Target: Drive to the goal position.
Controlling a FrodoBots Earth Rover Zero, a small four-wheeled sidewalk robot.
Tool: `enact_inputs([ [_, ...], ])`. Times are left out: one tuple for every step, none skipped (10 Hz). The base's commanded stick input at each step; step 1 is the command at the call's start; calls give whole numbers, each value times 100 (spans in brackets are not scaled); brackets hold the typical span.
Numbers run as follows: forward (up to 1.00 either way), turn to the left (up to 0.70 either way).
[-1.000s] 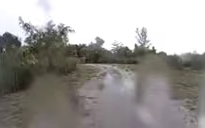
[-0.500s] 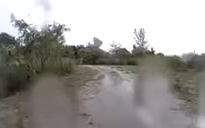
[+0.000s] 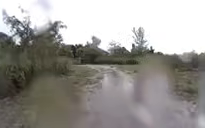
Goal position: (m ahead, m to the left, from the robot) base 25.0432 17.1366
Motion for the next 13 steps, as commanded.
enact_inputs([
  [85,0],
  [85,0],
  [85,0],
  [85,0],
  [85,0],
  [85,0],
  [85,0],
  [85,0],
  [85,0],
  [85,0],
  [85,0],
  [85,0],
  [85,0],
])
